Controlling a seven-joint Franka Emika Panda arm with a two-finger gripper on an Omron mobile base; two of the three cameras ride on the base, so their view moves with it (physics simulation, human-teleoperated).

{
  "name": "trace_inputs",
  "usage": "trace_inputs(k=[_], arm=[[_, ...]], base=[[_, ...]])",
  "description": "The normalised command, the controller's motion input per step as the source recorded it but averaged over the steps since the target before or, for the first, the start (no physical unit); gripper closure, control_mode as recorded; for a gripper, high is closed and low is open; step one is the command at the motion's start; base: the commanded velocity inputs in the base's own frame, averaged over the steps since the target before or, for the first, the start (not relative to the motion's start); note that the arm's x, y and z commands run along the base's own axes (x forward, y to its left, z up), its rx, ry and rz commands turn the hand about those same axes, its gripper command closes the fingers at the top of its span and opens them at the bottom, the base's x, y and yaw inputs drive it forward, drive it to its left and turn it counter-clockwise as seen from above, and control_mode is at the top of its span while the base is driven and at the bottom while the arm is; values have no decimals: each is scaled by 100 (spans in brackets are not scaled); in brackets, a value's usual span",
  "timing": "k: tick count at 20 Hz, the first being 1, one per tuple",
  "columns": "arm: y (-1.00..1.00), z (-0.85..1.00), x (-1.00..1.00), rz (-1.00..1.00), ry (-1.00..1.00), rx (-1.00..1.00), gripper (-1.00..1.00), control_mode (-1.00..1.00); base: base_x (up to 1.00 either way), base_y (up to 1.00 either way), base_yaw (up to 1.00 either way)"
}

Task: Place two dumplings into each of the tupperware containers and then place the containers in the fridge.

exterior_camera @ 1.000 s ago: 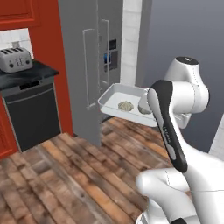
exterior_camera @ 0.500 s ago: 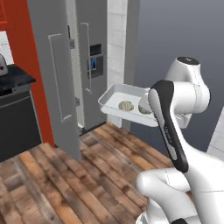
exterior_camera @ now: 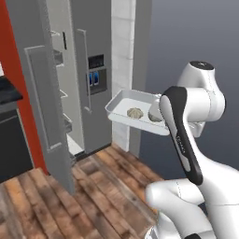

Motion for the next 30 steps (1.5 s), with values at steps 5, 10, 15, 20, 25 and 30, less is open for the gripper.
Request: trace_inputs(k=[5, 10, 15, 20, 25, 30], arm=[[0, 0, 0, 0, 0, 0, 100, 100], [0, 0, 0, 0, 0, 0, 100, 100], [0, 0, 0, 0, 0, 0, 100, 100], [0, 0, 0, 0, 0, 0, 100, 100], [0, 0, 0, 0, 0, 0, 100, 100], [0, 0, 0, 0, 0, 0, 100, 100]], base=[[100, -37, 23], [100, -25, 26], [100, -23, 29], [100, -26, 30], [86, -28, 31], [62, -22, 25]])
